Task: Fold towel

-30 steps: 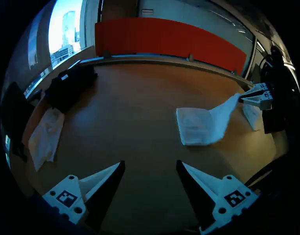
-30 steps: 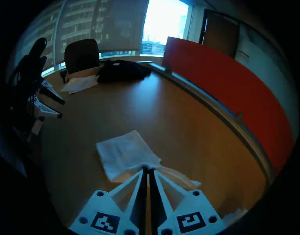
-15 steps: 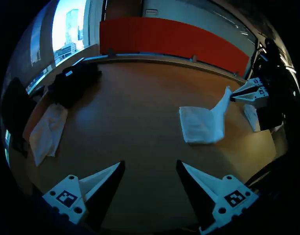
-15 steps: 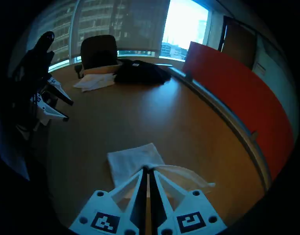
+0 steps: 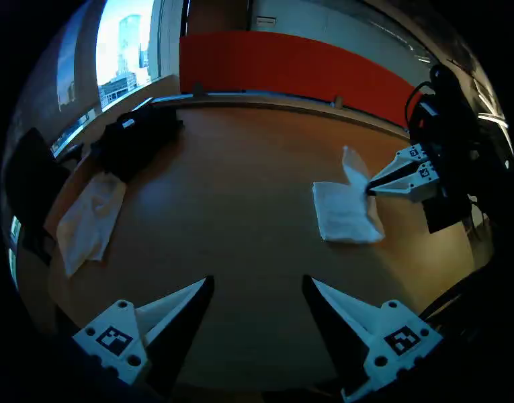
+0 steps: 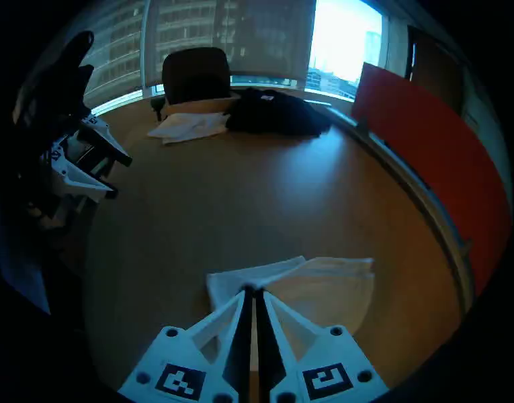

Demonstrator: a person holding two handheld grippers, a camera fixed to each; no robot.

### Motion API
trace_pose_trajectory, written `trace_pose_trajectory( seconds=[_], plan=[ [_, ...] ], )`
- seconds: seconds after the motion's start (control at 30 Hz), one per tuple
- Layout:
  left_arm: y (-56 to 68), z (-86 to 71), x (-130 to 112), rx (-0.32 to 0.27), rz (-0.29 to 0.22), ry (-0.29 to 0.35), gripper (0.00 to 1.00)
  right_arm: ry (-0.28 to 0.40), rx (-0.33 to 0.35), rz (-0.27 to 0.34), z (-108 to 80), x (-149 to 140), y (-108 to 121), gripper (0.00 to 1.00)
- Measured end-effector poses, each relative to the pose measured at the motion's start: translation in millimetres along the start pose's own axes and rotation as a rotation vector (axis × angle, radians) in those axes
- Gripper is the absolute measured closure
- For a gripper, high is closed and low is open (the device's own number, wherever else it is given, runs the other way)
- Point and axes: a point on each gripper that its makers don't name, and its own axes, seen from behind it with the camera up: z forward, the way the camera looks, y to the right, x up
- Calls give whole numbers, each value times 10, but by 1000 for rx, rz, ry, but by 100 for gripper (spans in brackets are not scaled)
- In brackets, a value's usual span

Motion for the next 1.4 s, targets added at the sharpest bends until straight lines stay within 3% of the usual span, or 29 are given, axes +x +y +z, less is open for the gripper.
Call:
trace_pose_trajectory(
  seconds=[0.2, 0.6, 0.73, 0.93, 1.4],
  plan=[
    [-55, -24, -42, 16, -6, -2, 3, -42, 23, 5, 219, -149, -92, 97],
    [-62, -30, -67, 14, -16, -5, 3, -40, 19, 16, 217, -164, -92, 92],
    [-62, -35, -67, 14, -17, -4, 3, -40, 23, 21, 204, -169, -111, 78],
    [-68, -43, -68, 15, -20, -1, 3, -38, 15, 36, 188, -193, -120, 37],
    [-59, -47, -53, 9, -12, 5, 3, -56, -39, 94, 98, -466, -138, 36]
  ],
)
